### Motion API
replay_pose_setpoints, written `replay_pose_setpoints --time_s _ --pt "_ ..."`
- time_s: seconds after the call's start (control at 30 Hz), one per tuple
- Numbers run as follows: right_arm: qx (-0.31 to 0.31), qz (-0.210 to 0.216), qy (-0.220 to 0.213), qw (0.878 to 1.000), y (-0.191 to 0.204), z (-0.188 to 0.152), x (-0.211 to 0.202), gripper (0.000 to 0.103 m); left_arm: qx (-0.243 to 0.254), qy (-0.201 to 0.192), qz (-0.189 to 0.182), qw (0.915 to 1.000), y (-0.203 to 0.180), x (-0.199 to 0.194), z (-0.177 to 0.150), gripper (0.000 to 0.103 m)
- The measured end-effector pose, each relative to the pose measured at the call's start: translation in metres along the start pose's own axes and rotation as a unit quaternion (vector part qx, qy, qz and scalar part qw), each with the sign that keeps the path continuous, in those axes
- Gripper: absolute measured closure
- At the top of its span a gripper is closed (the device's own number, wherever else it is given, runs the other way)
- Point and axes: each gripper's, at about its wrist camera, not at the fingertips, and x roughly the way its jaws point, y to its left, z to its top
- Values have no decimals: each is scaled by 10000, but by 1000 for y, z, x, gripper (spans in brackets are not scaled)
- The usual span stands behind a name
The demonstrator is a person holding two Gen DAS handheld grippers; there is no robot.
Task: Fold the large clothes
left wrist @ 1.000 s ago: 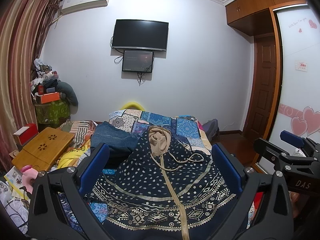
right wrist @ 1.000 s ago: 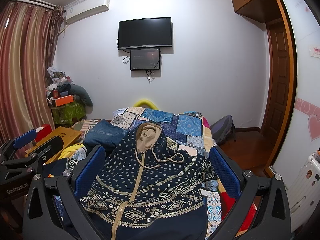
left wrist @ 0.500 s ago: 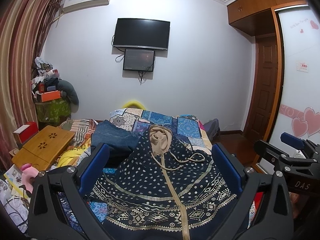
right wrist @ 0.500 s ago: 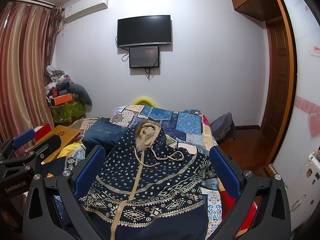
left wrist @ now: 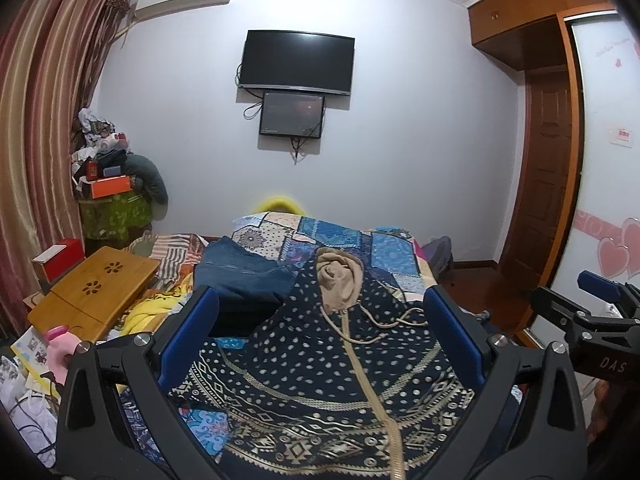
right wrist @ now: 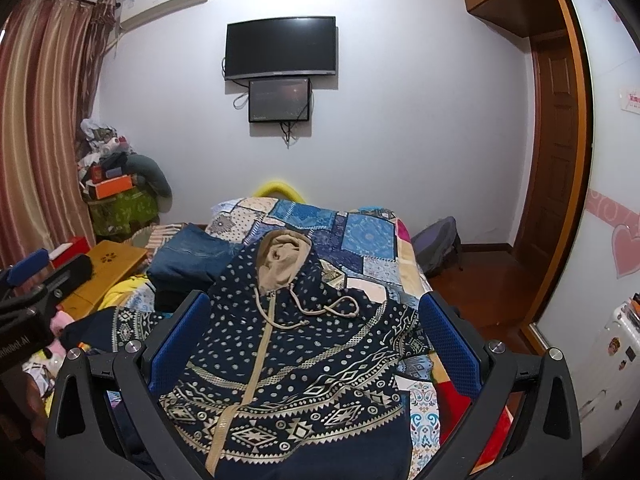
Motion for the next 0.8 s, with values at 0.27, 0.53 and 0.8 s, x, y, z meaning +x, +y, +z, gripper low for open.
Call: replay_pose_setpoints --time_s 0.27,0.53,0.8 --pt "-80 -145 299 9994 3 6 37 0 -290 207 295 9989 44 41 6 0" --pt "-64 -77 855 9963 13 1 87 0 -971 533 1139 9873 135 87 -9 0" --pt "-309 -100 1368 9901 29 -10 127 0 -1962 1277 2359 9432 261 124 -71 0"
